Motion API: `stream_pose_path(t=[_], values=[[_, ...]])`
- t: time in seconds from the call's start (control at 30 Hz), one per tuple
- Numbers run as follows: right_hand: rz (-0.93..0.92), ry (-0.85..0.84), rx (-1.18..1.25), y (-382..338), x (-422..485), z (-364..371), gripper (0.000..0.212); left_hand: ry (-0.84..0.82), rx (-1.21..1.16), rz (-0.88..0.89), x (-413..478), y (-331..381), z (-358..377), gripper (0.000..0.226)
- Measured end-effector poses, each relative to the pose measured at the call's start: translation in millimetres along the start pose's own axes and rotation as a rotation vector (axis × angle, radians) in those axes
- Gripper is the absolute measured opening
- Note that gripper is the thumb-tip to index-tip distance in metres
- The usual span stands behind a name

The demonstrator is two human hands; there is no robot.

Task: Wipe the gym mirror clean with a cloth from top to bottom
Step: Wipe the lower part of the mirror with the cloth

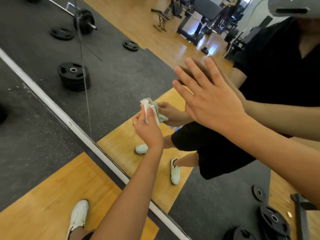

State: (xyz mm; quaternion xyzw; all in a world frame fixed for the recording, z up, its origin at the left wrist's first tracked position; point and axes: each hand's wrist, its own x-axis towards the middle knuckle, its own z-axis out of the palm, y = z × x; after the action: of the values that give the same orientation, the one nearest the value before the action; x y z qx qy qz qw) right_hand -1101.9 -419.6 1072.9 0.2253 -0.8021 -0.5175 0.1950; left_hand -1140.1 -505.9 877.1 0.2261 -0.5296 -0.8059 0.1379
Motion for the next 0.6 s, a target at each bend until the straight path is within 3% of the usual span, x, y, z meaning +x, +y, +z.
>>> stream_pose_path(t=[0.23, 0.3, 0.37, 0.47, 0.6], values=[[0.001, -0.013, -0.005, 0, -1, 4, 0.062, -0.119, -0.029, -0.025, -95, -20, -2, 0.031], [-0.002, -0.017, 0.011, 0, -1, 2, 0.064, -0.124, 0.004, 0.05, -77, -12, -3, 0.033], [-0.002, -0.011, 0.014, 0, -1, 2, 0.066, -0.023, 0.081, 0.102, -33, -1, 4, 0.035], [0.006, 0.002, 0.037, 1, -2, 2, 0.06, 0.069, 0.071, 0.051, 14, 12, 16, 0.036], [0.008, -0.005, 0.024, 1, -1, 1, 0.07, 0.02, 0.077, 0.039, -41, -7, 15, 0.035]])
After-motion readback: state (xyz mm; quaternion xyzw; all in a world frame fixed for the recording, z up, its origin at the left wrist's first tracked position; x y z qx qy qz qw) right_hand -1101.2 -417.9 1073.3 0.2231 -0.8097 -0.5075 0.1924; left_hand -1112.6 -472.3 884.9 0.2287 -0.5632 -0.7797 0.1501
